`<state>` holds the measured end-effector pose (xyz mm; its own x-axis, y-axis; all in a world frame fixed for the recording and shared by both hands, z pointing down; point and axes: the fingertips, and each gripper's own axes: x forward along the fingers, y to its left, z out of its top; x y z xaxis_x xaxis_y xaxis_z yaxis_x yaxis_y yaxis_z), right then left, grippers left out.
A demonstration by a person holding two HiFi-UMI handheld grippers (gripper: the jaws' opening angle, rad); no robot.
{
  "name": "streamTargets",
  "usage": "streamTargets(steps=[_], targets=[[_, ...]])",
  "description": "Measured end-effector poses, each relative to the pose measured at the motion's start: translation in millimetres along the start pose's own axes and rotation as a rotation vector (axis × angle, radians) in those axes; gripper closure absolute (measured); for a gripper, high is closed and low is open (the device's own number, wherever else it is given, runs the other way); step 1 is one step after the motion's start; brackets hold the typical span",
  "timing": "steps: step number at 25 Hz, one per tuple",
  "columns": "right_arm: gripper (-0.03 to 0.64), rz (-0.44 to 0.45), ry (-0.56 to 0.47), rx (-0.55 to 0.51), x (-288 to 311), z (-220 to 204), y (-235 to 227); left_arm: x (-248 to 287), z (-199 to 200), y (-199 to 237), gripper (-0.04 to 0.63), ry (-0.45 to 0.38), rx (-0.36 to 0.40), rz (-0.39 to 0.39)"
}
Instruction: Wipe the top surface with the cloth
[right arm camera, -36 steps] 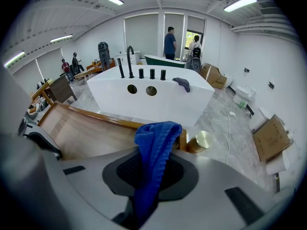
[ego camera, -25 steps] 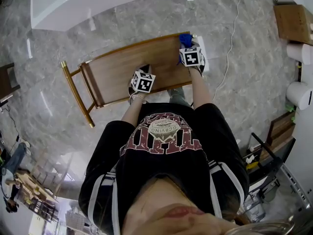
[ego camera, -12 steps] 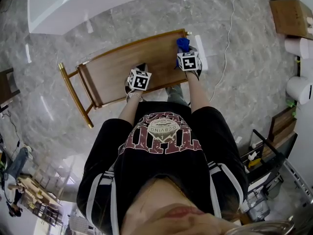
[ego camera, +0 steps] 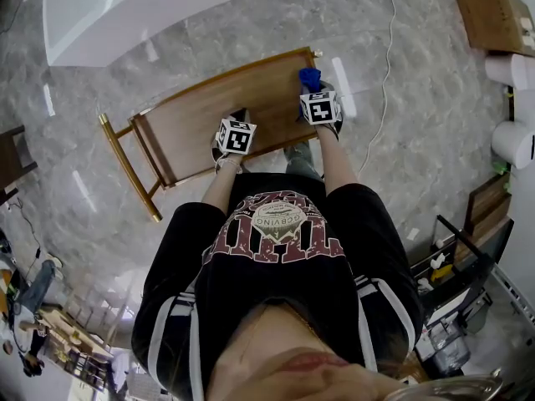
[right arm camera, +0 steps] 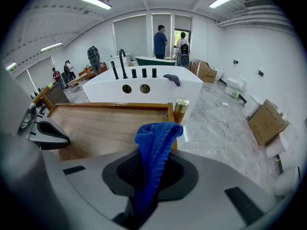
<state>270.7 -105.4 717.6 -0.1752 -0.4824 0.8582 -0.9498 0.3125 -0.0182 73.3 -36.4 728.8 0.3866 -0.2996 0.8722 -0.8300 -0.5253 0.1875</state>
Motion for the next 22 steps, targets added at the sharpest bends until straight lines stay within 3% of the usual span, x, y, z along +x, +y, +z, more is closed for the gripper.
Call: streamTargets(steps=[6, 11, 18, 22], targets=[[0.561, -0.031, 0.017, -0.058, -7.2, 3.3, 2.0, -1.6, 1.6, -7.7, 0.549, 0.004, 0.106, 0.028], [0.561, -0.021, 0.023, -0.073, -4.4, 0.4, 13.3, -1.1, 2.3, -4.3, 0.549, -0.011, 0.041, 0.009], [0.561, -0.002, 0.032, -0.068, -4.0, -2.2, 25.7, -6.6, -0.4, -4.5, 0.549, 0.007, 0.101, 0.057], [0.561, 0.016, 0.025, -0.089, -1.7, -3.7, 37.0, -12.5, -6.0, -2.3, 0.549, -0.001, 0.053, 0.065]])
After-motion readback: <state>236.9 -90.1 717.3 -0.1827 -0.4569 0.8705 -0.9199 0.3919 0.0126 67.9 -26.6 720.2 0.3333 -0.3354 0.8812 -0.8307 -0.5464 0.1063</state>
